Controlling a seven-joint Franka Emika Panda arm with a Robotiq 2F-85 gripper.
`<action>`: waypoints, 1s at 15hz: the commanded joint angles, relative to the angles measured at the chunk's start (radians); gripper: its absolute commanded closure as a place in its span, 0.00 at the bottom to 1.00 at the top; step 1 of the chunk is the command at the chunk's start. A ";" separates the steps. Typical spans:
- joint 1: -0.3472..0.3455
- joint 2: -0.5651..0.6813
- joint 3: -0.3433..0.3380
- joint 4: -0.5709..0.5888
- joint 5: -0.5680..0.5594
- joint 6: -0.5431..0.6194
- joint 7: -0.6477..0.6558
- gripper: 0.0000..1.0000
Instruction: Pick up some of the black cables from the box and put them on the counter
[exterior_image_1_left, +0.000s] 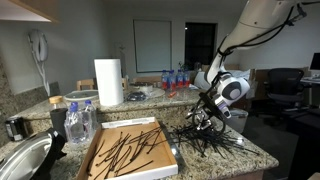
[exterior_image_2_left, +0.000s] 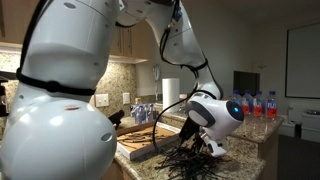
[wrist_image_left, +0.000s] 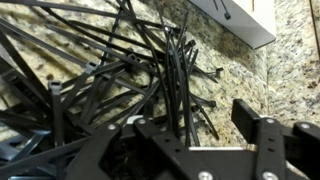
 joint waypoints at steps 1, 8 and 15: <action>0.028 -0.150 0.018 -0.127 0.035 0.090 -0.067 0.00; 0.077 -0.376 0.095 -0.245 -0.025 0.253 -0.006 0.00; 0.117 -0.532 0.241 -0.275 -0.456 0.245 0.316 0.00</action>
